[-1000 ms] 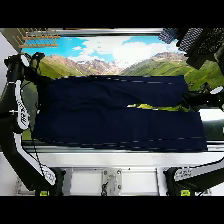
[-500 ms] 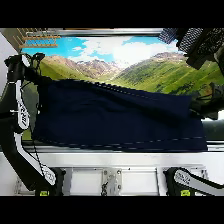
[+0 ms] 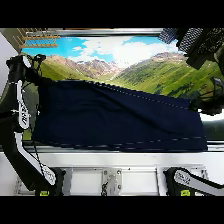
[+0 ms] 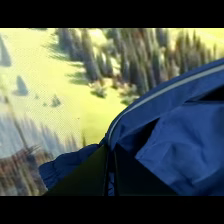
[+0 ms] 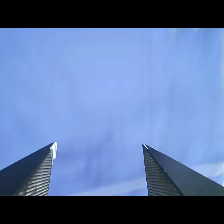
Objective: Fold the clothes and pants, and hang the long-sleeved shirts on hangers.
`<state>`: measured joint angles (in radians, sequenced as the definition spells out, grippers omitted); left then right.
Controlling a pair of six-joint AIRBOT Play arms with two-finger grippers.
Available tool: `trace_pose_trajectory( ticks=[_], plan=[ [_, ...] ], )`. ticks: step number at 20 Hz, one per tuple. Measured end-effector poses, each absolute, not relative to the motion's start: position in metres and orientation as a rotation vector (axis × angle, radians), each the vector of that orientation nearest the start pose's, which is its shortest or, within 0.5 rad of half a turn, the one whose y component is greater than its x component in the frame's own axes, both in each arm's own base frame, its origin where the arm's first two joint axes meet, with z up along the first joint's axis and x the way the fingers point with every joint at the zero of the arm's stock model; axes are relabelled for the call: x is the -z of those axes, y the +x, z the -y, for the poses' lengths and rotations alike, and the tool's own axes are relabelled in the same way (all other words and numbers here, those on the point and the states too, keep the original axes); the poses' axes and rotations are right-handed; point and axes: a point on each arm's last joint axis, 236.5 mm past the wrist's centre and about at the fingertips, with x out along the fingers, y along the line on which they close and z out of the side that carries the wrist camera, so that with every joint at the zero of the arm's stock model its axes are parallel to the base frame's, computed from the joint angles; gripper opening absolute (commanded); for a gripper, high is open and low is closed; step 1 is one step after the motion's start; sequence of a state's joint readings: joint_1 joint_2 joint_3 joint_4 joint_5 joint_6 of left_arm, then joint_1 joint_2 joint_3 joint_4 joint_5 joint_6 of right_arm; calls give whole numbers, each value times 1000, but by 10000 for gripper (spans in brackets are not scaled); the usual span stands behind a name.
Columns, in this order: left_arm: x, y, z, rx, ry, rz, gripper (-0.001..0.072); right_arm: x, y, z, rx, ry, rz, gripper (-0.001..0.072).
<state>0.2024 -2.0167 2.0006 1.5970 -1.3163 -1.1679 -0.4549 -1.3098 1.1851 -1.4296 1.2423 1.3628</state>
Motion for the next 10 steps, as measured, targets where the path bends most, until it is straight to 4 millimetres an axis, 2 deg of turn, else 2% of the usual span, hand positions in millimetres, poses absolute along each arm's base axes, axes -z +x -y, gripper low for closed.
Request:
trace_pose_trajectory(
  ticks=[2,4,6,10],
  plan=[
    [52,534,-116,81,229,-1340,9,-11,379,150,126,180,-1274,587],
    [52,535,-116,81,229,-1339,9,-6,404,163,75,102,-1265,587],
    [52,535,-116,81,229,-1338,9,10,425,172,17,35,-1279,587],
    [52,535,-116,81,229,-1337,9,48,449,175,-92,-42,-1337,586]
  ],
)
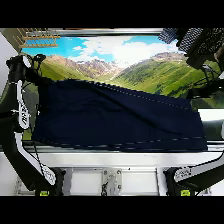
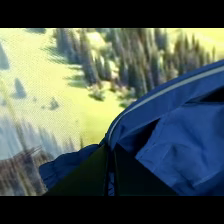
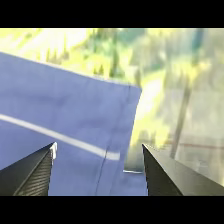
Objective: Fold the clothes and pants, and hang the long-sleeved shirts on hangers.
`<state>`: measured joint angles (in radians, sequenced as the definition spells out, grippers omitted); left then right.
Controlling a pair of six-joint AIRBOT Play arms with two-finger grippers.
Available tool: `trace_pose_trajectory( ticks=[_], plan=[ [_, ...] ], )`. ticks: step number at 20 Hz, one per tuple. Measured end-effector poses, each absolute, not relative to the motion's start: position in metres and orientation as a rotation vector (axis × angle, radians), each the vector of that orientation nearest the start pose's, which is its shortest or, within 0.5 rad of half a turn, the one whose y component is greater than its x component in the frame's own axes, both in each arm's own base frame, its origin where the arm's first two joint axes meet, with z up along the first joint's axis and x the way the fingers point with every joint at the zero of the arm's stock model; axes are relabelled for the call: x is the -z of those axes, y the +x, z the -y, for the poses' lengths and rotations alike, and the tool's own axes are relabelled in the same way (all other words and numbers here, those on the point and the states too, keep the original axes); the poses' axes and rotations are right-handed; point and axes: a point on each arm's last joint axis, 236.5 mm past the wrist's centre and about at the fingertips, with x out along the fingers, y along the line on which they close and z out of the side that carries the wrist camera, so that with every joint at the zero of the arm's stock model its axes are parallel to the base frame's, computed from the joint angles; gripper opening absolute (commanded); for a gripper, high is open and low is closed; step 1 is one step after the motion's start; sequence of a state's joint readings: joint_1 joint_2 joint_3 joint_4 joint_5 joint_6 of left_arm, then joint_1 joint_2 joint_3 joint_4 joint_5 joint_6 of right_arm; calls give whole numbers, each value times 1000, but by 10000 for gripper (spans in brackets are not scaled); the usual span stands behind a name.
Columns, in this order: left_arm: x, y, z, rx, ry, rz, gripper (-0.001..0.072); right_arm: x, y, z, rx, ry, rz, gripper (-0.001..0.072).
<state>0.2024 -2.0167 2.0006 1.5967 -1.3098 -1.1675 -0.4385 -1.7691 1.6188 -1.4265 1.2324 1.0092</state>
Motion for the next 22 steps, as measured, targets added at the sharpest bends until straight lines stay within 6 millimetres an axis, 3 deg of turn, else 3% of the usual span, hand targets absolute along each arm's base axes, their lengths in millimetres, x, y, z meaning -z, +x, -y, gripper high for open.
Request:
trace_pose_trajectory(
  ticks=[9,18,22],
  plan=[
    [52,535,-115,82,228,-1337,9,95,469,160,-233,-117,-1390,586],
    [52,535,-115,82,228,-1337,9,108,468,157,-256,-115,-1413,586],
    [52,535,-115,82,228,-1336,9,102,470,158,-257,-119,-1409,585]
  ],
)
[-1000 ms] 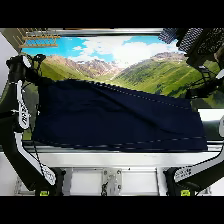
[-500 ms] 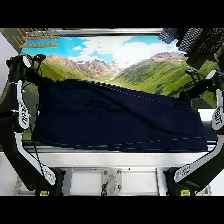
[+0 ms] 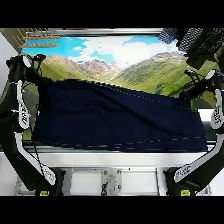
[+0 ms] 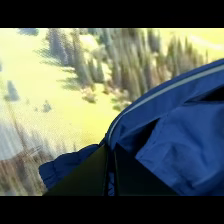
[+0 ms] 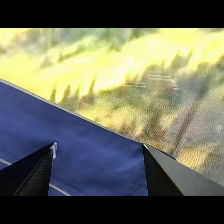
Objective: Fold the clothes and pants, and hang the long-sleeved shirts on hangers.
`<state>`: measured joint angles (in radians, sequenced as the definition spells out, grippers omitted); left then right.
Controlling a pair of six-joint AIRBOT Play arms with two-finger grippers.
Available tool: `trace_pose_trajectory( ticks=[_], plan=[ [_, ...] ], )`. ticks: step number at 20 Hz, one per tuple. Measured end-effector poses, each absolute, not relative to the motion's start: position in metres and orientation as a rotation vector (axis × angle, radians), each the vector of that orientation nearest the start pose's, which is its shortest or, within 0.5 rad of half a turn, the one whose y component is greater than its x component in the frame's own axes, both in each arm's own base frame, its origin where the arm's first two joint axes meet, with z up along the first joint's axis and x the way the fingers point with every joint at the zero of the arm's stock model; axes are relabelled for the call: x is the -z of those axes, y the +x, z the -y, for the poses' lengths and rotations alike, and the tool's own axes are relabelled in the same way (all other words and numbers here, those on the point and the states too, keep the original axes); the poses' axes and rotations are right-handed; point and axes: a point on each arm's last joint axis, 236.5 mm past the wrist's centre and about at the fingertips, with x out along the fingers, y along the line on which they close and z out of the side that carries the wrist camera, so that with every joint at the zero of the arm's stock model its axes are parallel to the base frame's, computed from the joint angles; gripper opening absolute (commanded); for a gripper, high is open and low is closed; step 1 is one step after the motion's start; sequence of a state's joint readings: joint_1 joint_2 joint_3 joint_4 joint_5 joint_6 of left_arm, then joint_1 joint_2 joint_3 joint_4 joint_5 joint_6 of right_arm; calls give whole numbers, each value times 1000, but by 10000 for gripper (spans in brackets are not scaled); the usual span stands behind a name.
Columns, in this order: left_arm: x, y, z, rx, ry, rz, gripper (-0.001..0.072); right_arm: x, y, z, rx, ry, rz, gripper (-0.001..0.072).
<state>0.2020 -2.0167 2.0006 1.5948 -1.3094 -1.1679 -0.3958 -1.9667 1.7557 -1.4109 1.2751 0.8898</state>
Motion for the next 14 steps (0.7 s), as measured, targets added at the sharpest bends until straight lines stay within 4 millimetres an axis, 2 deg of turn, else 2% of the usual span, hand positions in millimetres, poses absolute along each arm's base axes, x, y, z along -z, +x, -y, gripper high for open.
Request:
trace_pose_trajectory(
  ticks=[3,6,14],
  plan=[
    [52,535,-115,82,228,-1336,9,82,482,161,-238,-139,-1359,586],
    [52,536,-115,81,229,-1334,9,79,484,163,-232,-146,-1351,586],
    [52,536,-115,81,229,-1334,9,105,477,158,-267,-110,-1409,585]
  ],
)
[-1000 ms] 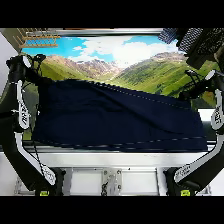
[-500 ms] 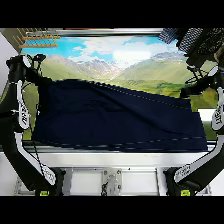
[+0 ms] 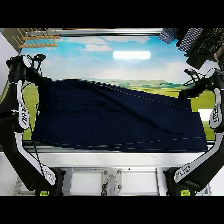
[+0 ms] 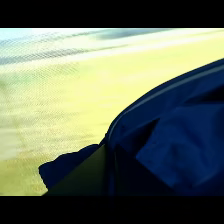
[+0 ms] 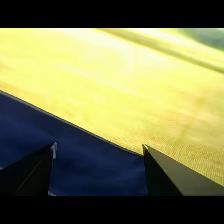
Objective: Fold the clothes and pants, and hang the long-sleeved shirts on hangers.
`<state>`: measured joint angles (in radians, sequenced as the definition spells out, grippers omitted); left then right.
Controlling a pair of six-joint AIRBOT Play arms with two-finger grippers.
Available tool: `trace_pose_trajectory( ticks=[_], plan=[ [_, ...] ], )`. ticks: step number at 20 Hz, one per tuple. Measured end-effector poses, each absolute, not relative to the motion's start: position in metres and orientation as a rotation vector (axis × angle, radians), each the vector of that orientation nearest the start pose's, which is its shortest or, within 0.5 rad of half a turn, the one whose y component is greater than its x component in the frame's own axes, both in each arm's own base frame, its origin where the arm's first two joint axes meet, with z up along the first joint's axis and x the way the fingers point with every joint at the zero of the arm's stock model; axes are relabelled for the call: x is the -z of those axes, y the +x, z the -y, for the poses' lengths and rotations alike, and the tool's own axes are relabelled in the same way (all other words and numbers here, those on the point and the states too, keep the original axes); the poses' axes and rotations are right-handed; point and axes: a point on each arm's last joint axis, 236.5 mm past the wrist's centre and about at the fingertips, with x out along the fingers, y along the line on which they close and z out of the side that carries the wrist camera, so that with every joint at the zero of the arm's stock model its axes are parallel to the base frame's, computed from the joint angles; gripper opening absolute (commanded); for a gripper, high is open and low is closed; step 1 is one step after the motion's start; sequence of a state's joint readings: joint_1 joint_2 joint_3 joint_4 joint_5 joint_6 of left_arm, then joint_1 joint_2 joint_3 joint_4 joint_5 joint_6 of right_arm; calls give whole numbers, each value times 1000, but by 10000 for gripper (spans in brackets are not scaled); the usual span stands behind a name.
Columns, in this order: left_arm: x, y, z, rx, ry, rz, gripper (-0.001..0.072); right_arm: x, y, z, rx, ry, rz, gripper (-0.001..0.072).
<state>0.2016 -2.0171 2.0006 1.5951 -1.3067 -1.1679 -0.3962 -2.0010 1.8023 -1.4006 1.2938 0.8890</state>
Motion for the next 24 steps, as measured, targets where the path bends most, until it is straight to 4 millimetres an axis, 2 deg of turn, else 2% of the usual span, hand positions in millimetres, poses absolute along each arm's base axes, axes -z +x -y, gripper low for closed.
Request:
trace_pose_trajectory(
  ticks=[5,6,7,10,20,21,22,24],
  plan=[
    [52,536,-115,81,229,-1334,9,112,468,152,-294,-87,-1449,578],
    [52,536,-115,81,229,-1334,9,113,464,151,-302,-81,-1463,516],
    [52,536,-115,81,229,-1335,9,114,460,149,-313,-75,-1481,417],
    [52,536,-115,81,230,-1335,9,115,452,145,-329,-76,-1516,395],
    [52,536,-115,81,230,-1334,9,116,448,139,-342,-115,-1551,394],
    [52,536,-115,81,230,-1334,9,116,448,139,-342,-117,-1552,293],
    [52,536,-115,81,230,-1334,9,116,447,140,-342,-120,-1555,67],
    [52,536,-115,81,230,-1334,9,116,445,137,-350,-116,-1564,8]
  ],
)
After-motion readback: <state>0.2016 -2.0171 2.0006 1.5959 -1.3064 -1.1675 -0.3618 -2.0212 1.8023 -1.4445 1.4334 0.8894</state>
